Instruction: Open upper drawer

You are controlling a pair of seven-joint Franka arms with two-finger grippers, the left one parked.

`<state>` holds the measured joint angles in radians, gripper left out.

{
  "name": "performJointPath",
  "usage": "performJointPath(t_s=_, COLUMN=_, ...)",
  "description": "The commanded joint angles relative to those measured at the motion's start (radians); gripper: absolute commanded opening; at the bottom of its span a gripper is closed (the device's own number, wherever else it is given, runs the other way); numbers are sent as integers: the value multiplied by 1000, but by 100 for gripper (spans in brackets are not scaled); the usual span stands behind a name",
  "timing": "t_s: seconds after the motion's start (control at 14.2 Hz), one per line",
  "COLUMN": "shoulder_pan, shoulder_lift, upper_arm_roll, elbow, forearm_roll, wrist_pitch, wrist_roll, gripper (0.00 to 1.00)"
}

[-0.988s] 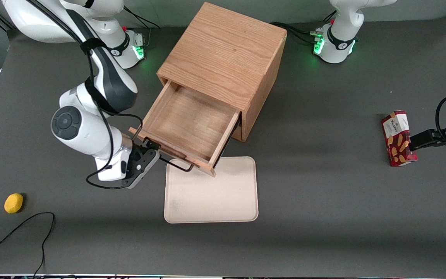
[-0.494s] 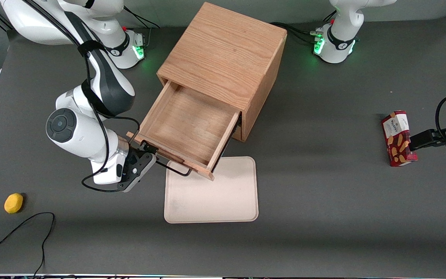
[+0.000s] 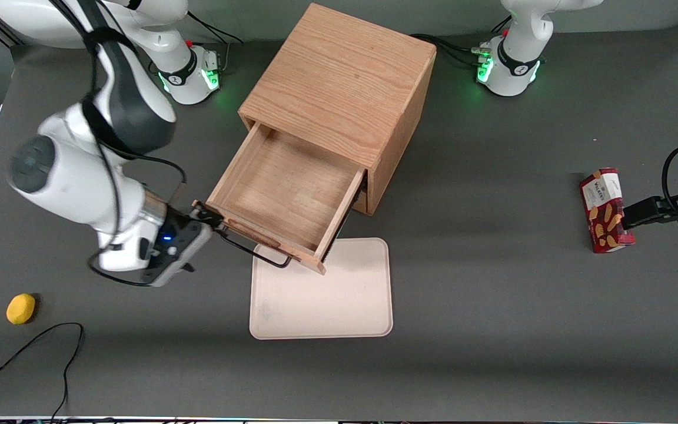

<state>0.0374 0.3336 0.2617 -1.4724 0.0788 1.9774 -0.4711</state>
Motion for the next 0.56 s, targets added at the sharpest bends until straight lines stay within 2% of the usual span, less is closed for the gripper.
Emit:
performJointPath(t_s=0.0, shoulder_pan=-2, shoulder_lift=-120, upper_arm_roll=-96, elbow=-26, forearm_roll=35, wrist_pitch=-44, wrist_roll=58, gripper=100)
performJointPath(t_s=0.21, shoulder_pan=-17, shoulder_lift=-188, upper_arm_roll=-188, elbow=-34, forearm_roll=30, wrist_pitch=-205, wrist_roll=274, gripper=100)
performJointPath(t_s=0.35, shoulder_pan=-36, shoulder_lift=-238, upper_arm_roll=-220, elbow=-61, forearm_roll=24, wrist_pitch=-270, wrist_roll=428, gripper=100)
performJointPath(t_s=0.49, shoulder_pan=-48, shoulder_lift=-272, upper_arm_roll=-236, elbow=-66, forearm_roll=18, wrist_pitch=-322, wrist_roll=450, gripper=100)
